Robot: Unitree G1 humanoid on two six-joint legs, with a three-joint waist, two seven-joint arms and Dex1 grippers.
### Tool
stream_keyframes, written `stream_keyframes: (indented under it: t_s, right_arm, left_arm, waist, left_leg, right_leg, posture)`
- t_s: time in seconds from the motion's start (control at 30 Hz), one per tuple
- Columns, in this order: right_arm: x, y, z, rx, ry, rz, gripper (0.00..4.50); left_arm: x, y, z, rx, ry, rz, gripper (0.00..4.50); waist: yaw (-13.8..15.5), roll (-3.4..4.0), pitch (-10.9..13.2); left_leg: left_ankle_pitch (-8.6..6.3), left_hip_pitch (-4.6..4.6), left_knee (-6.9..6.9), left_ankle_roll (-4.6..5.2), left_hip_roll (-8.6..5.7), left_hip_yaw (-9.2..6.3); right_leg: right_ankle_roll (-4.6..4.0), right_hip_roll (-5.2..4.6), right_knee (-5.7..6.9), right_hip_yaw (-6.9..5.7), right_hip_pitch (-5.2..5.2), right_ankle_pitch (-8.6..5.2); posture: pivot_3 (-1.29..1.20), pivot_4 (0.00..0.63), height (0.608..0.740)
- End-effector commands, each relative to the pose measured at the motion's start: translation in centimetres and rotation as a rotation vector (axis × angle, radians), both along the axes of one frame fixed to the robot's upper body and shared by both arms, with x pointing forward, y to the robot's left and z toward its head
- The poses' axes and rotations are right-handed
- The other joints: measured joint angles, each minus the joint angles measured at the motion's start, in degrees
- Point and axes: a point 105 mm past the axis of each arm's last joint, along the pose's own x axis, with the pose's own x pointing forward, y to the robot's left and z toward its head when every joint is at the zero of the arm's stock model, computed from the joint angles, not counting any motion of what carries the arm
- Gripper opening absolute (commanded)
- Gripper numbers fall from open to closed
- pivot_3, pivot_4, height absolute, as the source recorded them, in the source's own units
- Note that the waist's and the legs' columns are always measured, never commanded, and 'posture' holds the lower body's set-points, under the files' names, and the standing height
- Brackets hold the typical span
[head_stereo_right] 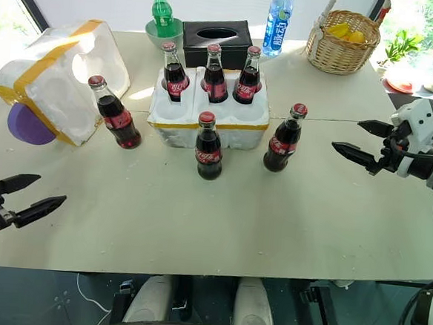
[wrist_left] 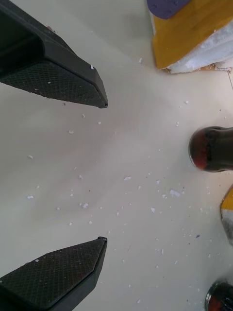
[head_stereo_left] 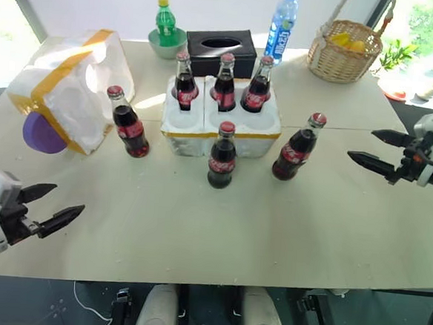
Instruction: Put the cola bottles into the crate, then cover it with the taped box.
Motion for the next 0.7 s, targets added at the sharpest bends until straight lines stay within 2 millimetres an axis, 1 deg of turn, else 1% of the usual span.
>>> stream_keyframes:
  t_s: [0.03, 0.4, 0.53, 0.67, 0.7]
  right_arm:
    - [0.0, 0.0, 1.1, -0.01, -0.047, 0.001, 4.5]
    - [-0.1, -0.1, 0.8, -0.009, -0.046, -0.004, 4.5]
    - [-0.1, -0.1, 0.5, 0.022, -0.016, -0.004, 4.5]
    - [-0.4, 0.0, 0.6, 0.008, -0.011, 0.005, 4.5]
    - [-0.6, 0.2, 1.4, 0.038, -0.012, 0.021, 4.5]
  left_arm:
    - [0.0, -0.1, 0.9, 0.021, -0.039, -0.006, 4.45]
    - [0.0, -0.2, 0.5, 0.016, -0.022, -0.002, 4.45]
    - [0.1, -0.7, 0.7, -0.013, -0.024, -0.018, 4.45]
    - [1.1, -1.8, 1.7, -0.031, -0.088, -0.02, 4.45]
    - [1.8, -2.2, 2.1, -0.046, -0.118, -0.012, 4.45]
  waist:
    - [0.0, 0.0, 0.0]
    - [0.0, 0.0, 0.0]
    - [0.0, 0.0, 0.0]
    - [0.2, 0.01, 0.0]
    - [0.2, 0.01, 0.0]
  left_leg:
    - [0.0, 0.0, 0.0, 0.0, 0.0, 0.0]
    - [0.0, 0.0, 0.0, -0.02, 0.0, 0.0]
    - [0.01, 0.0, 0.0, -0.02, 0.0, 0.0]
    - [0.01, 0.0, 0.0, -0.02, -0.01, 0.0]
    - [0.02, 0.0, 0.0, -0.03, -0.01, 0.0]
  right_leg:
    - [0.0, 0.0, 0.0, 0.0, 0.0, 0.0]
    - [-0.01, -0.01, 0.01, 0.0, 0.0, 0.01]
    - [-0.01, -0.01, 0.01, 0.0, 0.01, 0.01]
    - [-0.01, -0.02, 0.01, 0.0, 0.03, 0.01]
    - [-0.01, -0.03, 0.01, 0.0, 0.03, 0.01]
  posture:
    - [0.0, 0.15, 0.74]
    - [0.0, 0.15, 0.74]
    - [0.0, 0.15, 0.74]
    - [0.0, 0.15, 0.74]
    - [0.0, 0.15, 0.74]
